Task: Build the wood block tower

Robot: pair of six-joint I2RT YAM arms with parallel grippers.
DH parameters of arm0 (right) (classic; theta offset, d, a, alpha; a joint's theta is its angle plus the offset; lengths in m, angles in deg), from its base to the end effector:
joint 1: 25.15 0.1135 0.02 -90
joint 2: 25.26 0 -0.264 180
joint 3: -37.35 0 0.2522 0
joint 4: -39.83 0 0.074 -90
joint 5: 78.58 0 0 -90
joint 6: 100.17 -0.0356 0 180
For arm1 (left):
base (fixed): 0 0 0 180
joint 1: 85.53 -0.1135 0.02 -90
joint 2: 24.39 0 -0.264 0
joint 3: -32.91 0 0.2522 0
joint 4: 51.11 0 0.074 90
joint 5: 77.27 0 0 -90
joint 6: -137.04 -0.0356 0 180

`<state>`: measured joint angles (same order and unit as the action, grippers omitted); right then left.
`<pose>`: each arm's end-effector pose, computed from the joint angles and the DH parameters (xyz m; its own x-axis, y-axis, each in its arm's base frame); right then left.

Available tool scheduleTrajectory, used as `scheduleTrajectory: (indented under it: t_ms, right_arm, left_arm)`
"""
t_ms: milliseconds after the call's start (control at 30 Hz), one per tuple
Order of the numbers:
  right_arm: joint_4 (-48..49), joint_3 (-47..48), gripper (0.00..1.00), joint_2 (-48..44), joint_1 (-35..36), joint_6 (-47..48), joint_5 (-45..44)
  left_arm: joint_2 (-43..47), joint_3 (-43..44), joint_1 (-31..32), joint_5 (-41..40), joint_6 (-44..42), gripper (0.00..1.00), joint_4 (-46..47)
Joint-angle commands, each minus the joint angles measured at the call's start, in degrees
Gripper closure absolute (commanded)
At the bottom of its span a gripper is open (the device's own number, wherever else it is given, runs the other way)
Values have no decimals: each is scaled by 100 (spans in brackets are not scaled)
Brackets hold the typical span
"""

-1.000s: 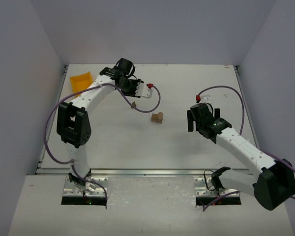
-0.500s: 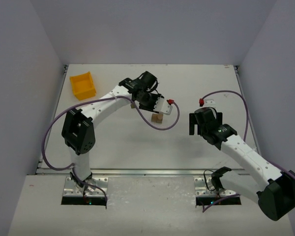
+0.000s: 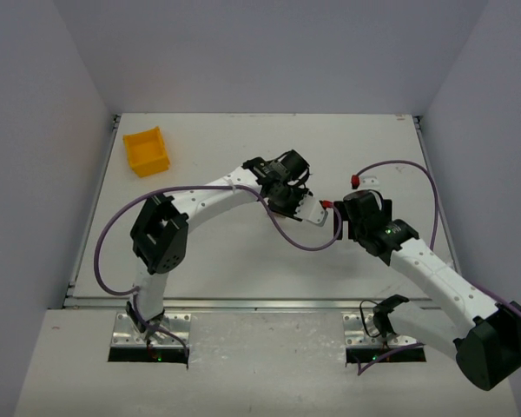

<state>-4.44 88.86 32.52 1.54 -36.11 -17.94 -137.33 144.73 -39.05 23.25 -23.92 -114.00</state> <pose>0.1836 0.0727 0.2282 -0.6698 0.0900 -0.7371 0.2001 0.9778 -0.0624 0.2864 -0.3111 0.2537 0.5241 0.7978 -0.2981 0.8357 -0.4142 0.3607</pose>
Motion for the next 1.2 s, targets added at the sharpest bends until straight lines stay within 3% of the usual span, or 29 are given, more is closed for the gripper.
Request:
scheduleTrajectory:
  t_ms: [0,500,1167]
  right_arm:
    - [62,-48,1,-118,-16,-87,-61]
    - [8,-40,1,-58,-16,-79,-230]
    - [-25,-33,1,-48,-17,-113,-296]
  left_arm:
    - [-53,170,28,-374,171,100,378]
    - [-245,129,2,-615,-411,100,474]
    - [-404,226,-60,-715,-353,100,566]
